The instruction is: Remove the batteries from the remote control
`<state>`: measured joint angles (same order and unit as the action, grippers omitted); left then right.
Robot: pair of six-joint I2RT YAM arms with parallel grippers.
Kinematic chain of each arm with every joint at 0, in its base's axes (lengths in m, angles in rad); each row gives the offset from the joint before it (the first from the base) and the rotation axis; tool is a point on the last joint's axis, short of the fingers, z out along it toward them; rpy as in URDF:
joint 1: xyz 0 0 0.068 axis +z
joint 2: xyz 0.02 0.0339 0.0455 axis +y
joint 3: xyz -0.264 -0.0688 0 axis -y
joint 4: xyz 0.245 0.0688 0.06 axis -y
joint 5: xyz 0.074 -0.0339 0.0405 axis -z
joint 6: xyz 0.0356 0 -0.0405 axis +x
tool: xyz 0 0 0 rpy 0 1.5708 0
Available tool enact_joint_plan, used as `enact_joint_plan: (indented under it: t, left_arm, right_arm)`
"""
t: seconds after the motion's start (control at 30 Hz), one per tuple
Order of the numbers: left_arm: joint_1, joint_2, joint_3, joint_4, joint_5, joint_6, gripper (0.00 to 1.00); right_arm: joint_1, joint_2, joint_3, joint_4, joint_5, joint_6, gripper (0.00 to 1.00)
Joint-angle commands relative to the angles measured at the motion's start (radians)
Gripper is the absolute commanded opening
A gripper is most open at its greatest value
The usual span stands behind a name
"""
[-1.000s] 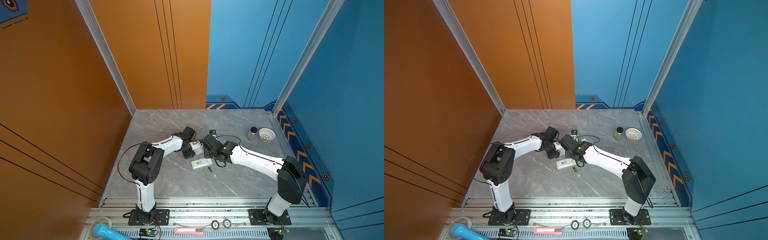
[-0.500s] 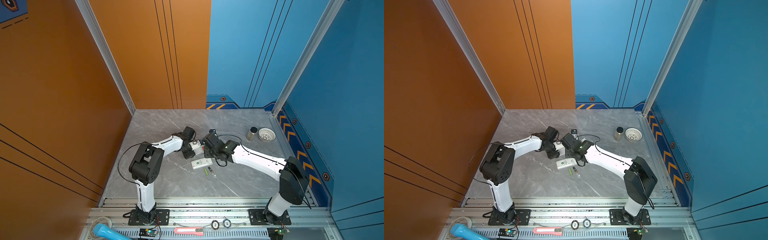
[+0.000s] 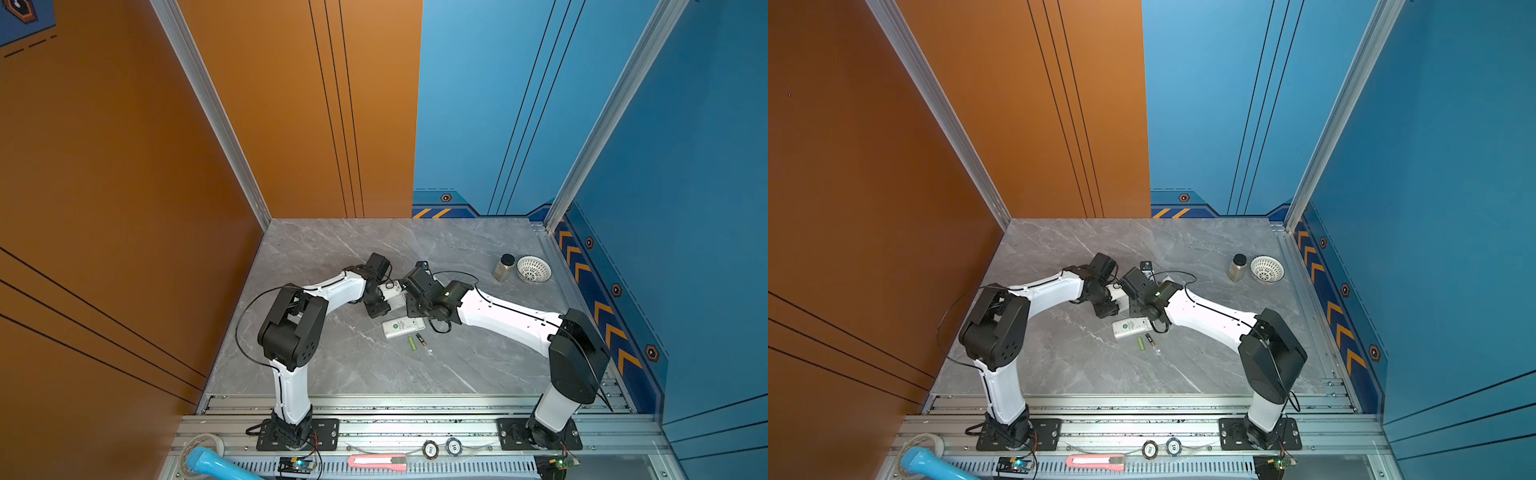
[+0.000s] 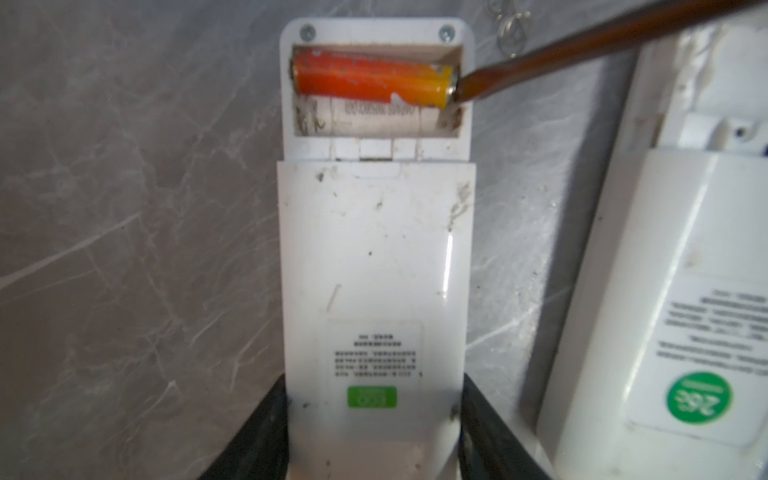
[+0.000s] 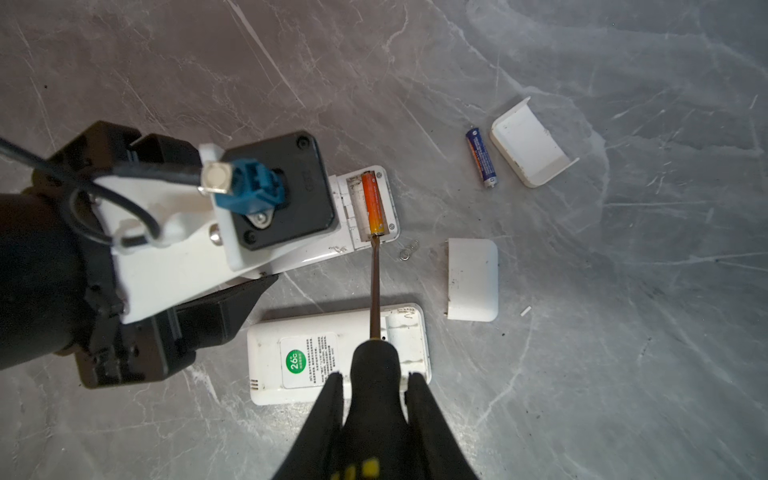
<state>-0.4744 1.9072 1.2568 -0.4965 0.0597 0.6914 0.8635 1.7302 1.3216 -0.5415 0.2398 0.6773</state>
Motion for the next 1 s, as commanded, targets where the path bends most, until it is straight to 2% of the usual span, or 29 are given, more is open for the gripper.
enact_joint_plan:
  t: [0.0, 0.57, 0.97]
  left_arm:
    - [-0.015, -0.022, 0.007, -0.043, 0.009, 0.025, 0.0]
    - [-0.016, -0.02, 0.01, -0.044, 0.008, 0.022, 0.0]
    - [-0.02, -0.024, 0.007, -0.043, 0.002, 0.02, 0.0]
  right_arm:
    - [-0.007, 0.002, 0.027, -0.026, 0.029, -0.006, 0.0]
    - [-0.018, -0.063, -0.012, 0.041, 0.023, 0.004, 0.0]
    - [-0.02, -0.048, -0.02, 0.02, 0.002, 0.014, 0.0]
